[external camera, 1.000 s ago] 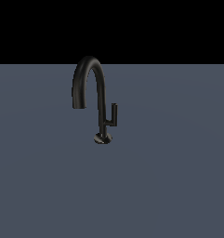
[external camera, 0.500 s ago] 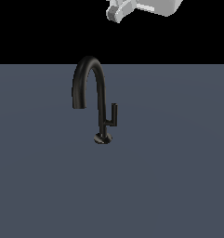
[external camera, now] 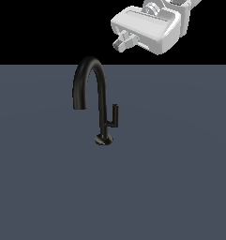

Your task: Turn on the faucet by rotating a designated handle.

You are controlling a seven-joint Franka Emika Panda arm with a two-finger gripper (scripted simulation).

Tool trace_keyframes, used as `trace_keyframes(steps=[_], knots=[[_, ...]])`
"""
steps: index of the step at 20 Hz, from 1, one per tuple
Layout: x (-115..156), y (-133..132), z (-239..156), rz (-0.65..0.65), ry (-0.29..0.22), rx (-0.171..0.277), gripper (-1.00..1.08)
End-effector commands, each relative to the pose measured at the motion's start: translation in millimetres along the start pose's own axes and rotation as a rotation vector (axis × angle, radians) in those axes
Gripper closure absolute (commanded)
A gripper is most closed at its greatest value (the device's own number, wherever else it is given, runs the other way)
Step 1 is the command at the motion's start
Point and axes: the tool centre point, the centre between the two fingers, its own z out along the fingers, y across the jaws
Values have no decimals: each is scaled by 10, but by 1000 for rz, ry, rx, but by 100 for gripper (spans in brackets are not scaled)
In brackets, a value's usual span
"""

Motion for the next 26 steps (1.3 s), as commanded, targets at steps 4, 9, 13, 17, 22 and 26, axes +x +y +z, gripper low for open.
trace_keyframes(steps=[4,9,13,17,22,26], knots=[[385,-37,76,117,-92,124,108],[729,-39,179,224,-176,236,108],[999,-23,286,311,-245,328,108],[1259,5,416,400,-313,419,108],[1527,45,588,496,-389,520,108],[1678,71,706,554,-434,579,108]])
